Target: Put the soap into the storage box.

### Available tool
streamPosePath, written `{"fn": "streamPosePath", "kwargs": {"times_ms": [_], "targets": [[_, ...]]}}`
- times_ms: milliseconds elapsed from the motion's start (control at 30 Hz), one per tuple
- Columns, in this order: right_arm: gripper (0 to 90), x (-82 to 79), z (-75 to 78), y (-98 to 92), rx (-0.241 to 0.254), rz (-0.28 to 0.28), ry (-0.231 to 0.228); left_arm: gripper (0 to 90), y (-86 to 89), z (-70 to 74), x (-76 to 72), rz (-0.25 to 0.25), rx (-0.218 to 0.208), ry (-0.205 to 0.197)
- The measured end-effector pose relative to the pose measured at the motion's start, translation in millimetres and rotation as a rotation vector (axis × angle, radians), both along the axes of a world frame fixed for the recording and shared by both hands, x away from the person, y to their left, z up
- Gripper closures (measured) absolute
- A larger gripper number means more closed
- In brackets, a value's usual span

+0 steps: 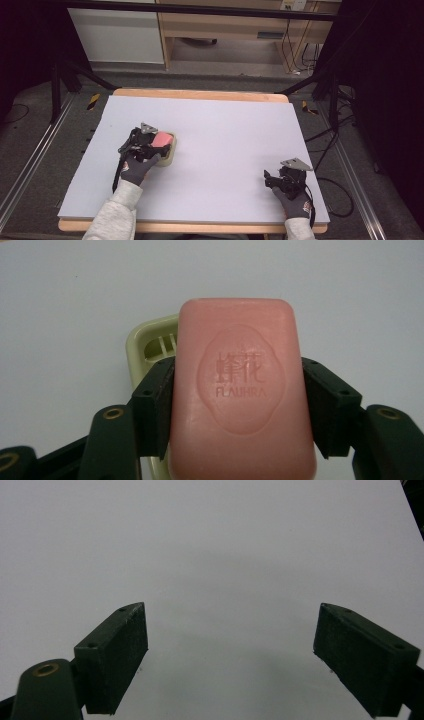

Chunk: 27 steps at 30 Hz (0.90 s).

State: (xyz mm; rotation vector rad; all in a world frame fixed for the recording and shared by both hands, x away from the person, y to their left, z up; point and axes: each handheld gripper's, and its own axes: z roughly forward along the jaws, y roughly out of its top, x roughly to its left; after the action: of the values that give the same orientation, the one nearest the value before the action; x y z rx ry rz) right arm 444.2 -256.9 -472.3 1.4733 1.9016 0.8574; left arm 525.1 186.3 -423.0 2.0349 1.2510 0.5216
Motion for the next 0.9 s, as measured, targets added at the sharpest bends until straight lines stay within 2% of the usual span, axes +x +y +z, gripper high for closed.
{"fn": "streamPosePath", "kwargs": {"times_ms": [300, 533, 900], "targets": [[13.9, 0.1, 0.0, 0.1, 0.002, 0.002, 0.001, 37.2, 0.1, -10.3, 6.2, 0.013, 0.017, 0.010], [13.8, 0.3, -0.2, 0.1, 0.001, 0.002, 0.003, 37.2, 3.0, -14.6, 9.7, 0.036, 0.012, 0.015], [13.8, 0.3, -0.3, 0.3, 0.001, 0.001, 0.003, 37.2, 1.6, -22.3, 13.2, 0.035, 0.014, 0.025]]}}
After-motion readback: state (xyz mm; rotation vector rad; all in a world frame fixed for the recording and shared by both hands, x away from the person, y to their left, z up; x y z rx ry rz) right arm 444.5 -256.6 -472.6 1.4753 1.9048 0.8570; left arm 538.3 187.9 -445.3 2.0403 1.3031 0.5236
